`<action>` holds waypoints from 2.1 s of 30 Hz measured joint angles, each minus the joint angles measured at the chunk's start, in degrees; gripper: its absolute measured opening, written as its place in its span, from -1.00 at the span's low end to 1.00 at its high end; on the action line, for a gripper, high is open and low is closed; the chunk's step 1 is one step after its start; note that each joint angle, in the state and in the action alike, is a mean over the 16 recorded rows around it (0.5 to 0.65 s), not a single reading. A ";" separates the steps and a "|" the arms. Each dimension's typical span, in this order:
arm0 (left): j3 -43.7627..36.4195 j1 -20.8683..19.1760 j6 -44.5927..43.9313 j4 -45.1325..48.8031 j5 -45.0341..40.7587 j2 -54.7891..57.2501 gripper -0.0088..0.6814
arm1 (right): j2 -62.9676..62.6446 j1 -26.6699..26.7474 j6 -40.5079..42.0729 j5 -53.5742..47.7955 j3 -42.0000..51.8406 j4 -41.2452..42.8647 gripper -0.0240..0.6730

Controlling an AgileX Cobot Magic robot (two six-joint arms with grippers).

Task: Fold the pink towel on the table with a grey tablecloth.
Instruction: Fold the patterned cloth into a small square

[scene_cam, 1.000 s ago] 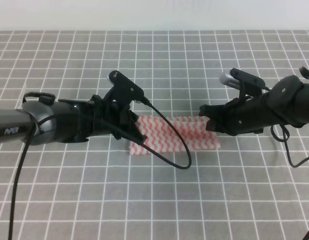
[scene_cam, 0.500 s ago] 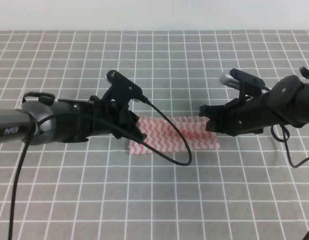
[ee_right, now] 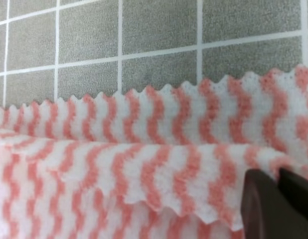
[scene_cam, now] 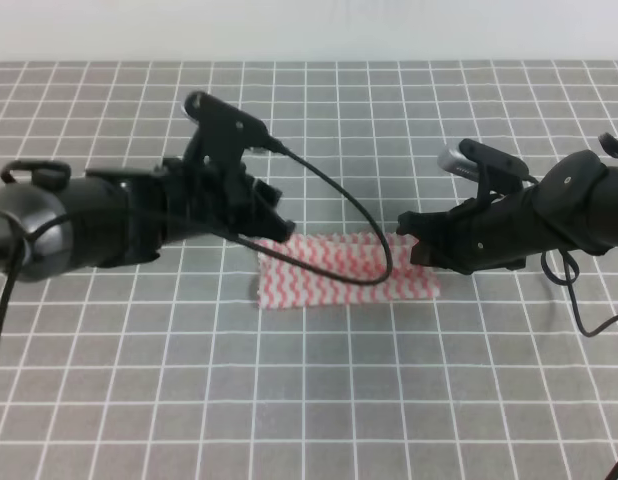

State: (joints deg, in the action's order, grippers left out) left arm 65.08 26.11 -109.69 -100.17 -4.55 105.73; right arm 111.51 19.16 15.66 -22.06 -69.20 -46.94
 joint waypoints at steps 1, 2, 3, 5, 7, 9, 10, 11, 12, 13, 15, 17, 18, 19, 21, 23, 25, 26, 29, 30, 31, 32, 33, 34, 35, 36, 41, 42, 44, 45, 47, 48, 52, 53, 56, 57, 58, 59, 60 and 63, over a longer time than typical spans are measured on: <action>-0.24 0.00 0.54 0.00 -0.64 -0.12 -0.38 | 0.00 0.00 0.00 -0.06 0.00 0.00 -0.97; -0.50 0.00 1.09 0.00 -1.30 -0.14 -0.42 | 0.00 0.00 0.00 -0.11 0.00 0.00 -0.97; -0.77 0.00 1.64 0.00 -1.98 0.03 -0.46 | 0.00 0.00 0.00 -0.16 0.00 0.00 -0.97; -1.31 0.00 2.66 0.00 -3.34 0.40 -0.54 | 0.00 0.00 0.00 -0.22 0.00 0.00 -0.97; -1.86 0.00 3.39 0.00 -4.66 1.02 -0.63 | 0.00 0.00 0.00 -0.34 0.00 0.00 -0.97; -2.40 0.01 3.83 0.00 -5.83 1.76 -0.71 | 0.00 0.00 0.00 -0.42 0.00 0.00 -0.97; -2.63 0.01 3.98 0.00 -6.28 2.17 -0.75 | 0.00 0.00 0.00 -0.48 0.01 0.00 -0.97; -2.87 0.01 4.06 -0.06 -6.52 2.57 -0.78 | 0.06 0.01 0.00 -0.50 0.00 0.00 -0.97; -3.05 0.00 4.15 -0.06 -6.80 3.01 -0.82 | 0.06 0.01 0.00 -0.54 0.00 0.00 -0.97; -3.14 -0.01 4.17 0.05 -6.87 3.43 -0.83 | 0.00 0.00 0.00 -0.61 0.01 0.00 -0.97; -3.33 0.00 4.23 0.07 -7.08 4.14 -0.84 | 0.00 0.00 0.00 -0.71 0.01 0.00 -0.97; -3.41 0.00 4.24 0.13 -7.16 4.79 -0.85 | 0.00 0.00 0.00 -0.79 0.01 0.00 -0.97; -3.43 0.00 4.24 0.17 -7.18 5.05 -0.86 | 0.00 0.00 0.00 -0.85 0.01 0.00 -0.97; -3.43 0.00 4.24 0.22 -7.19 5.24 -0.86 | 0.00 0.00 0.00 -0.93 0.01 0.00 -0.97; -3.45 0.00 4.24 0.32 -7.21 5.36 -0.86 | 0.00 0.00 0.00 -1.10 0.01 0.00 -0.97; -3.46 0.00 4.24 0.43 -7.24 5.17 -0.87 | 0.06 0.01 0.00 -1.22 0.00 0.00 -0.97; -3.46 0.00 4.24 0.53 -7.41 4.80 -0.87 | 0.05 0.01 0.00 -1.37 0.00 0.00 -0.97; -3.46 0.00 4.24 0.58 -7.57 4.60 -0.87 | 0.05 0.01 0.01 -1.41 -0.01 0.00 -0.97; -3.45 0.02 4.24 0.80 -8.26 4.07 -0.87 | 0.08 0.01 0.01 -1.57 -0.01 0.00 -0.97; -3.46 0.02 4.24 0.84 -8.49 3.98 -0.87 | 0.08 0.01 0.01 -1.62 -0.01 0.00 -0.97; -3.46 0.03 4.24 0.88 -8.70 3.89 -0.87 | 0.07 -0.01 0.01 -1.68 -0.01 0.00 -0.97; -3.46 0.03 4.24 0.90 -8.88 3.84 -0.87 | 0.07 -0.03 0.00 -1.73 -0.01 -0.02 -0.97; -3.46 0.04 4.24 0.92 -9.04 3.83 -0.87 | 0.06 -0.06 -0.01 -1.78 -0.01 -0.04 -0.97; -3.46 0.05 4.24 0.93 -9.19 3.88 -0.87 | 0.05 -0.09 -0.02 -1.82 -0.01 -0.06 -0.97; -3.47 0.05 4.24 0.94 -9.34 3.99 -0.87 | 0.05 -0.14 -0.04 -1.85 -0.01 -0.09 -0.97; -3.47 0.06 4.24 0.94 -9.50 4.15 -0.87 | 0.04 -0.18 -0.05 -1.87 -0.01 -0.12 -0.97; -3.45 0.08 4.24 0.95 -10.15 5.54 -0.87 | 0.02 -0.41 -0.13 -1.55 -0.01 -0.59 -0.93; -3.44 0.09 4.24 0.95 -10.16 5.82 -0.87 | 0.02 -0.45 -0.15 -1.38 -0.01 -0.75 -0.91; -3.43 0.09 4.24 0.95 -10.05 6.29 -0.87 | 0.02 -0.54 -0.18 -0.91 -0.01 -1.11 -0.86; -3.43 0.09 4.24 0.95 -9.98 6.47 -0.87 | -0.03 -0.59 -0.19 -0.61 -0.01 -1.30 -0.82; -3.42 0.09 4.24 0.95 -9.87 6.73 -0.87 | -0.03 -0.66 -0.21 0.20 -0.01 -1.65 -0.74; -3.41 0.09 4.24 0.95 -9.85 6.80 -0.87 | -0.03 -0.69 -0.22 0.64 -0.01 -1.83 -0.70; -3.38 0.09 4.23 0.94 -9.91 6.89 -0.87 | -0.03 -0.76 -0.23 2.61 -0.02 -2.48 -0.52; -3.37 0.09 4.22 0.94 -9.92 6.89 -0.87 | 0.02 -0.76 -0.22 3.05 -0.07 -2.60 -0.48; -3.37 0.09 4.19 0.94 -9.96 6.88 -0.87 | -0.05 -0.81 -0.21 3.77 -0.52 -2.92 -0.37; -3.37 0.09 4.18 0.96 -9.99 6.88 -0.87 | -0.06 -0.83 -0.18 3.78 -0.77 -2.97 -0.34; -3.37 0.09 4.17 0.96 -9.99 6.88 -0.87 | -0.07 -0.84 -0.10 3.63 -1.08 -2.99 -0.31; -3.37 0.09 4.16 0.97 -9.99 6.88 -0.87 | -0.09 -0.85 -0.01 3.34 -1.44 -3.01 -0.29; -3.37 0.09 4.16 0.97 -9.99 6.88 -0.87 | -0.10 -0.86 0.09 2.89 -1.83 -3.02 -0.29; -3.37 0.09 4.12 1.00 -9.99 6.88 -0.87 | -0.09 -0.90 0.38 1.04 -3.06 -3.02 -0.33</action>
State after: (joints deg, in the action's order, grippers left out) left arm 61.70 26.20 -105.57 -99.17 -14.54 112.61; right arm 111.42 18.26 16.04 -21.01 -72.26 -49.96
